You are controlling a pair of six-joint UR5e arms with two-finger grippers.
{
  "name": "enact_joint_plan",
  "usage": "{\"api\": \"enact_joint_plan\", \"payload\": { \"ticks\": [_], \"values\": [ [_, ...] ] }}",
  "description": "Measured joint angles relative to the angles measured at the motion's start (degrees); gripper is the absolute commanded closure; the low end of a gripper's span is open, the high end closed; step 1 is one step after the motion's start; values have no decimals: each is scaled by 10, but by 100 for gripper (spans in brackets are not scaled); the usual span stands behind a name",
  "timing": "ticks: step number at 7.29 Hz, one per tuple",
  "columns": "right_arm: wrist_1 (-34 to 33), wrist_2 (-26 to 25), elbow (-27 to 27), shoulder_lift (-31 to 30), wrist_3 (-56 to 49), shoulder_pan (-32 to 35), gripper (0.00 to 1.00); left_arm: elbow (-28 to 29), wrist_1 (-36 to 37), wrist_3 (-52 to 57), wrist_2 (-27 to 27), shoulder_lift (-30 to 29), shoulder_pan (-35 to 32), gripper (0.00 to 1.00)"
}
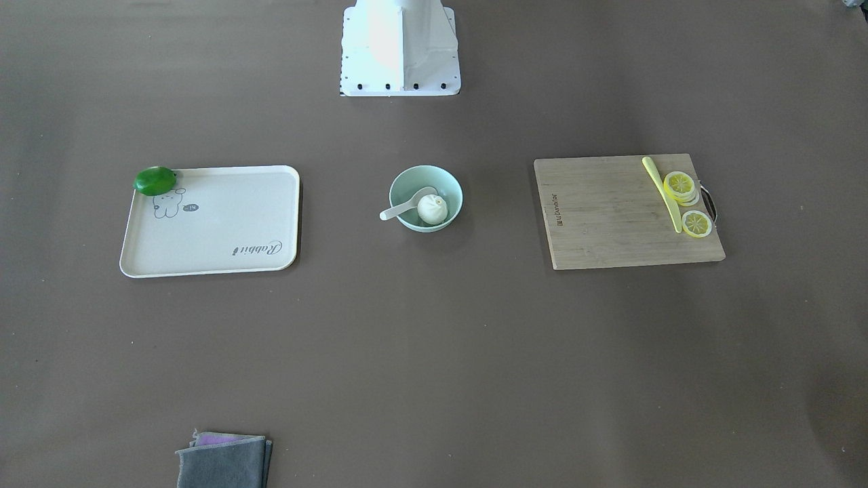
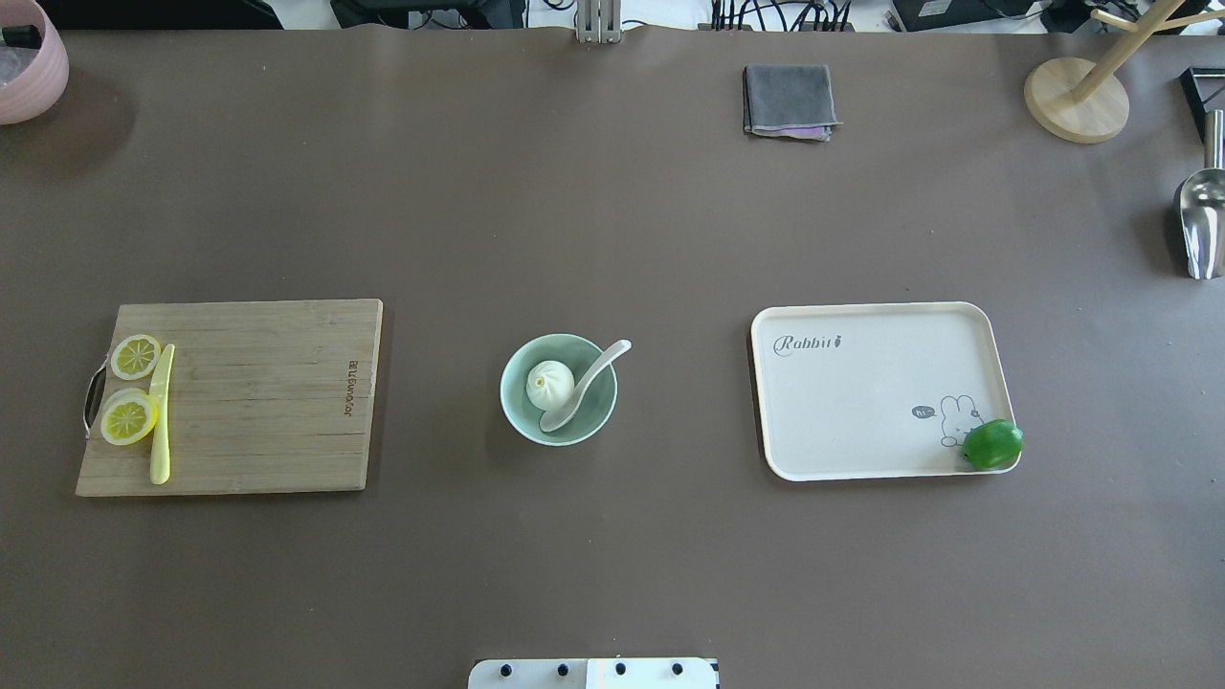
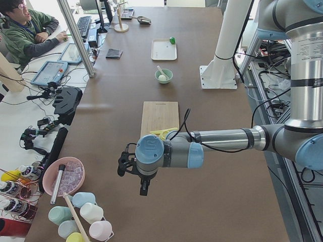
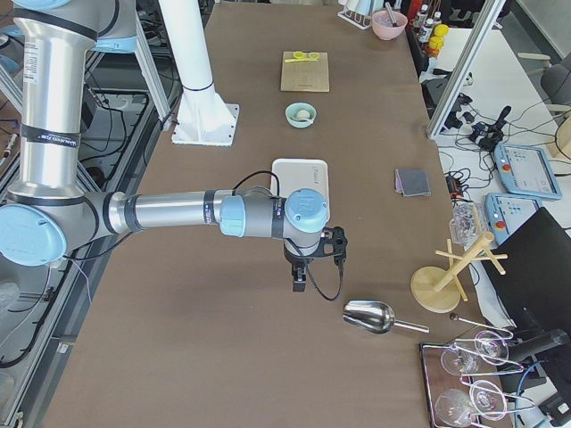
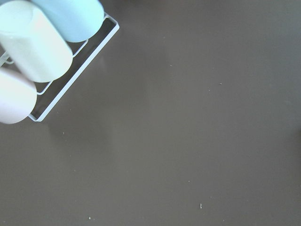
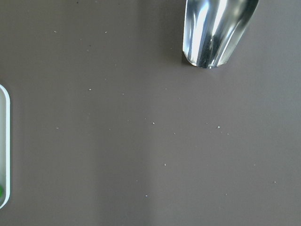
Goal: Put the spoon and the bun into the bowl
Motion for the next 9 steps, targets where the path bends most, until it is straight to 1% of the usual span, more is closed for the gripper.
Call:
{"api": "enact_joint_plan", "payload": {
  "ticks": [2,3,9],
  "values": [
    [0,-2,1,1,-1,0,0,-15,-4,3,52,17,-4,2],
    [0,-2,2,1,-1,0,0,-25,-4,3,61,21,-4,1],
    [1,-4,1,0,-7,-3,0,-34,-8,4,63,23,-4,1]
  ]
}}
